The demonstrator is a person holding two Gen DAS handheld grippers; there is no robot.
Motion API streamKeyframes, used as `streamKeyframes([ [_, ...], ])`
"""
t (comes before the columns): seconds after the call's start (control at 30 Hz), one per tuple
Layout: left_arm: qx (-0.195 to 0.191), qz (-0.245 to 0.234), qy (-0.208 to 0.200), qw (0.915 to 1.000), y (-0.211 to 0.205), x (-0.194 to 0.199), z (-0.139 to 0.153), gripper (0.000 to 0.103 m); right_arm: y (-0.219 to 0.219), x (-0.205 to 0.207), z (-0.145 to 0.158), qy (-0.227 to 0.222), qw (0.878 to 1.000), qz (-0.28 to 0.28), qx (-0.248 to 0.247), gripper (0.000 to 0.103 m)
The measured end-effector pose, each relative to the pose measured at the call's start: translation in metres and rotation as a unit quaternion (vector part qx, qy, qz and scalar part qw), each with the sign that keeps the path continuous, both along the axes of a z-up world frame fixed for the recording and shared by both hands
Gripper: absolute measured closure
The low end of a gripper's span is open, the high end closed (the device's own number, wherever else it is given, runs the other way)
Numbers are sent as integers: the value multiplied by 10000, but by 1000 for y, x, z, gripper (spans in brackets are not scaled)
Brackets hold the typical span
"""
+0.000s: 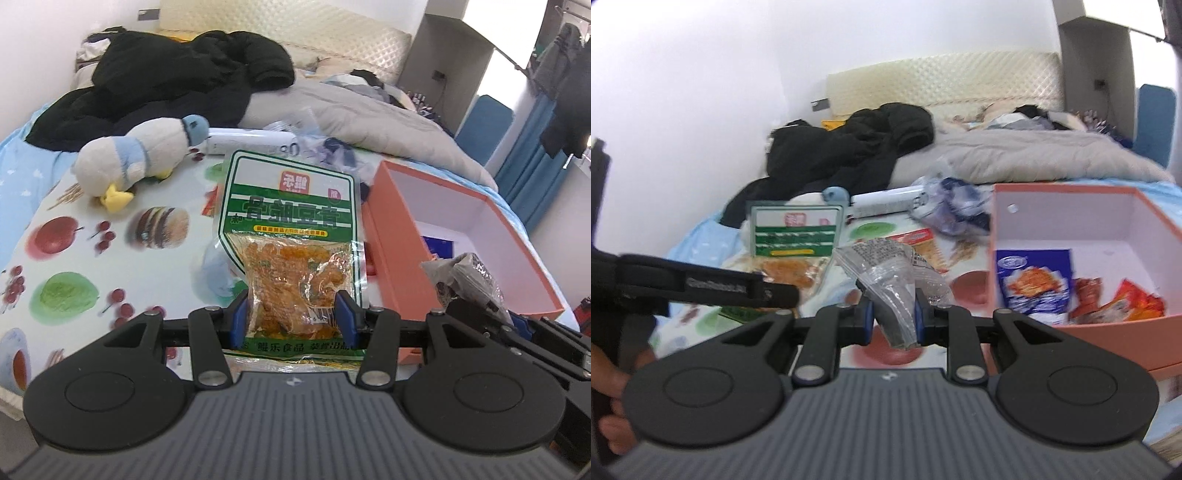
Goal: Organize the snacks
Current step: 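Lift and carry both bags over the pink box with both tools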
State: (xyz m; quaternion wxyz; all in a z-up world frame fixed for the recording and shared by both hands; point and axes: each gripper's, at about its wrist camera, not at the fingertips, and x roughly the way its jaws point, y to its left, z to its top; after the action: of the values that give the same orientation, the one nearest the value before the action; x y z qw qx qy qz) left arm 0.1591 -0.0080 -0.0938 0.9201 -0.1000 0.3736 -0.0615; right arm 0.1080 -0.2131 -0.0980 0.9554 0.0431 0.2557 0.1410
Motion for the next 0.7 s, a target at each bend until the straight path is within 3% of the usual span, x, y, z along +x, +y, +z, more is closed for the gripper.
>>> streamKeyframes([
  [0.7,-345,-1162,-452,9916,-118,39,41,49,-102,1,33,-401,9928,-1115,-170,79],
])
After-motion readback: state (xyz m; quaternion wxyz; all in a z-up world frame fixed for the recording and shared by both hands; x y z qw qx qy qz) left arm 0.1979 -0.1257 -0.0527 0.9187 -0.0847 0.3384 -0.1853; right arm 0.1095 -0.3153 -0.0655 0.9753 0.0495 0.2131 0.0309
